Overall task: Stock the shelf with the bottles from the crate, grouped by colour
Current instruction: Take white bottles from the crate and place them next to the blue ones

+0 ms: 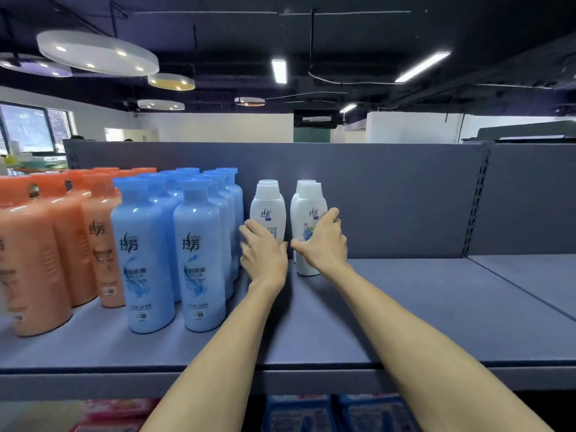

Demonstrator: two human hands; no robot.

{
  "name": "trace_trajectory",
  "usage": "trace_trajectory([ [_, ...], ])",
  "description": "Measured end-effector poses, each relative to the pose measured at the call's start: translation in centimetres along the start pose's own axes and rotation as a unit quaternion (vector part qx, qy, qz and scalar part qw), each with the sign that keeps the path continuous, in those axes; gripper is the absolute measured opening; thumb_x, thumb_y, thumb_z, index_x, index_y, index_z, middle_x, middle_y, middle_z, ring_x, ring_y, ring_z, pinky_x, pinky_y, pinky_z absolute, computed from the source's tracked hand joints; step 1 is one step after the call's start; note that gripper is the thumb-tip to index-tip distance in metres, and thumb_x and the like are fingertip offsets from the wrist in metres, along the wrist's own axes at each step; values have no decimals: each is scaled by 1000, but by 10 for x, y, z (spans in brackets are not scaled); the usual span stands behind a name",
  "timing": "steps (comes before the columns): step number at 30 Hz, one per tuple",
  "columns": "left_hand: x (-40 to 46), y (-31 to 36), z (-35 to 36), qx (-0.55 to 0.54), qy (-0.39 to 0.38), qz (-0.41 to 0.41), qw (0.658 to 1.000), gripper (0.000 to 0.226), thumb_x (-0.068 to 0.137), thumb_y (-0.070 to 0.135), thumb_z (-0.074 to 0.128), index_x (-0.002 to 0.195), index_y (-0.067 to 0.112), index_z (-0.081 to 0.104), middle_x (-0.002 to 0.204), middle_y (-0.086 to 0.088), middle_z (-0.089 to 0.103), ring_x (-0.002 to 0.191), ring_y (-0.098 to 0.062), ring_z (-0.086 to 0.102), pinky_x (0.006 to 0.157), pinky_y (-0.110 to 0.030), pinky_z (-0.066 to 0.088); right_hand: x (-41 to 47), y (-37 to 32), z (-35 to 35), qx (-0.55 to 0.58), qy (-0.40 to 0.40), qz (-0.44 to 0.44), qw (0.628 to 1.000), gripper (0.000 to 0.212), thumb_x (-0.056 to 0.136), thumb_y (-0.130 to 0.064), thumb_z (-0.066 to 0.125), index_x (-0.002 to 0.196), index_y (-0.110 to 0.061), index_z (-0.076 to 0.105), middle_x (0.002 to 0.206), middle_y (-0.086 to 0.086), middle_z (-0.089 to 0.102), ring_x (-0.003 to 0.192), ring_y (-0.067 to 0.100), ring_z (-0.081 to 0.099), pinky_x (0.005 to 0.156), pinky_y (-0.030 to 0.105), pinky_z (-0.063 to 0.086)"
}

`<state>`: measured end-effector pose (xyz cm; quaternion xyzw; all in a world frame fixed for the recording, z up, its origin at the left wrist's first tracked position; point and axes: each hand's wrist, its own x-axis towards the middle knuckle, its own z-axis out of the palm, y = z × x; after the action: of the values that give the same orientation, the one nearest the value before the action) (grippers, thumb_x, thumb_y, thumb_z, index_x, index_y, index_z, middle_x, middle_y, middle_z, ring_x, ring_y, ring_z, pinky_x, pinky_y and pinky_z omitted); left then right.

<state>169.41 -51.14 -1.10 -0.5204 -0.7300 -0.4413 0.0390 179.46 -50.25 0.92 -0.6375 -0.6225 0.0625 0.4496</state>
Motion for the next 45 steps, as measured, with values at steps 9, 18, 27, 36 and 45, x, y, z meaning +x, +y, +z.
trace_trajectory([
  [9, 3, -1, 3, 0, 0, 0, 1000, 71, 81, 35, 75, 128, 1, 35, 123, -13, 43, 108, -35, 56, 75, -45, 48, -2, 1, 2, 0, 15, -5, 1000, 70, 70, -36, 80, 111, -8, 30, 103, 5, 43, 94, 38, 59, 69, 35, 39],
  [18, 5, -2, 3, 3, 3, 6, 1000, 71, 81, 37, 74, 127, 0, 36, 123, -13, 43, 107, -35, 56, 74, -44, 48, 0, -1, 7, -1, 19, -8, 1000, 70, 70, -35, 81, 111, -9, 30, 105, 6, 45, 94, 39, 60, 69, 35, 39],
  [27, 5, -1, 5, 16, 5, 6, 1000, 71, 81, 38, 74, 127, 0, 35, 123, -13, 42, 106, -34, 57, 72, -42, 47, 0, -2, 10, 1, 22, 2, 1000, 67, 70, -34, 80, 104, -13, 26, 103, 4, 42, 91, 38, 59, 68, 35, 39],
  [36, -8, 3, -5, -10, -13, -13, 1000, 82, 80, 32, 76, 137, -1, 27, 125, -13, 39, 106, -35, 56, 74, -45, 48, -15, -4, 5, 7, 10, 5, 1000, 70, 76, -39, 79, 116, -9, 30, 116, 10, 47, 101, 40, 59, 71, 36, 40],
  [45, -36, 11, -45, 10, -33, 26, 999, 70, 82, 22, 72, 134, 4, 29, 125, -12, 37, 104, -36, 57, 70, -42, 45, -41, -21, -42, -16, 7, -8, 1000, 72, 78, -42, 79, 122, -10, 32, 120, 11, 49, 104, 39, 59, 71, 36, 40],
])
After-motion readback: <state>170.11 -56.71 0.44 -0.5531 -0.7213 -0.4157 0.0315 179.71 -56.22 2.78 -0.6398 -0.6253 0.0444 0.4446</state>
